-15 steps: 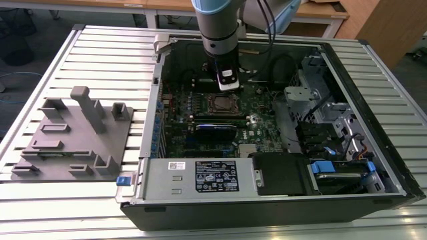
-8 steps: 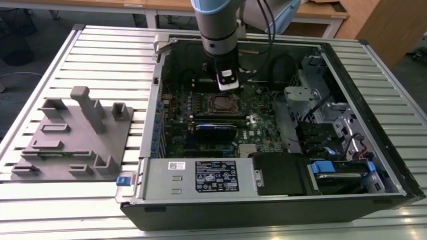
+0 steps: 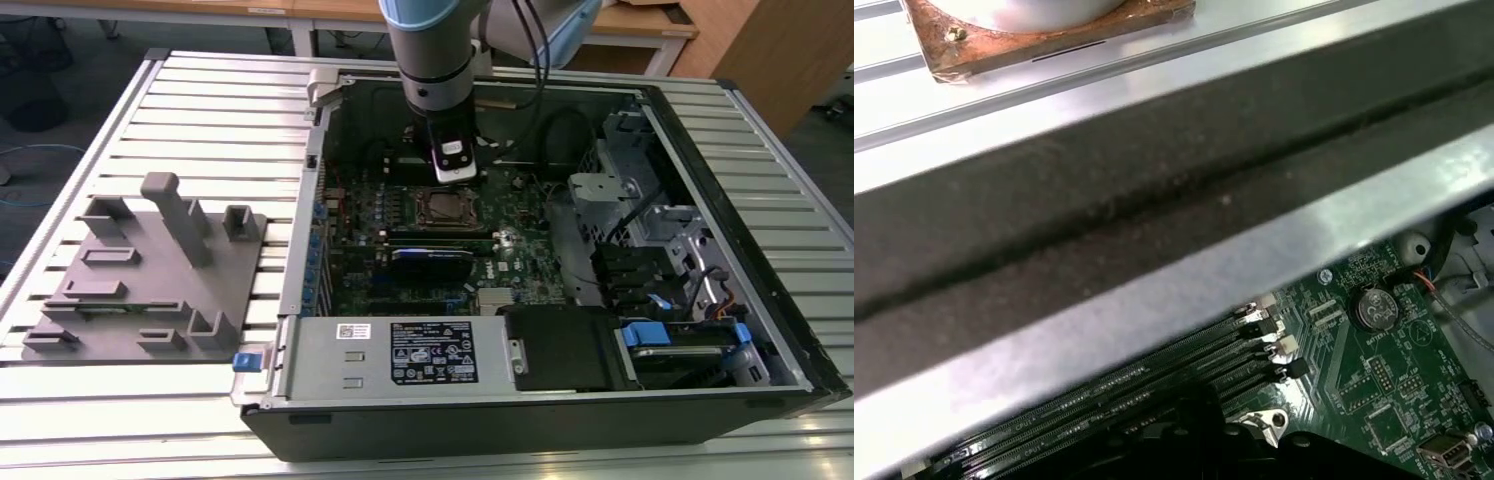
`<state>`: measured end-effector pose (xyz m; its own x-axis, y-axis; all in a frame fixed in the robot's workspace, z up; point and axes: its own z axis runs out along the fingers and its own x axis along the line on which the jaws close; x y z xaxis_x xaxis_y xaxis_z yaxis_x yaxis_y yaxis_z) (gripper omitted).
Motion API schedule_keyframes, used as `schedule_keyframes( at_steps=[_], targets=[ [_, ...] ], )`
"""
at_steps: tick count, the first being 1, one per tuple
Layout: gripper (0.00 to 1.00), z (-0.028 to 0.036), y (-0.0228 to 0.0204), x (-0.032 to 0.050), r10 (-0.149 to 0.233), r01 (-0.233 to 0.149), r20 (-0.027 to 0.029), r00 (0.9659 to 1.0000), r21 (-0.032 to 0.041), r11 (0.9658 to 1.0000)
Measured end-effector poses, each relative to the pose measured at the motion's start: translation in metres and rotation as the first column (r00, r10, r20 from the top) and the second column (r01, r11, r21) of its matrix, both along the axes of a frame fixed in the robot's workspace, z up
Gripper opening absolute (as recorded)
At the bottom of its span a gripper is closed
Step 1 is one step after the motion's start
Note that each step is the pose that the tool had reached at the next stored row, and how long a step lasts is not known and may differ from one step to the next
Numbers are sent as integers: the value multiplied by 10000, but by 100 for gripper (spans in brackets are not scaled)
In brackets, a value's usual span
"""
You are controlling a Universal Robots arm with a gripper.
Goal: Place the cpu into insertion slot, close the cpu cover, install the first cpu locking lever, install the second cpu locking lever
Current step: 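Install the first cpu locking lever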
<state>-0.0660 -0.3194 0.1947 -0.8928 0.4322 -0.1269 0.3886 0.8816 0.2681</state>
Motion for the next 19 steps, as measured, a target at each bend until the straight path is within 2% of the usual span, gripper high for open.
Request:
schedule_keyframes(
  at_steps=[11, 13, 16, 19],
  targets=[
    [11, -4, -27, 0, 0, 0, 2, 10000, 12, 10000],
    [11, -5, -27, -1, 1, -1, 51, 10000, 28, 10000],
    [11, -8, -27, -5, 1, -2, 169, 9999, 46, 10000],
    [11, -10, -27, -17, 0, -2, 230, 9997, 86, 10000]
  ],
)
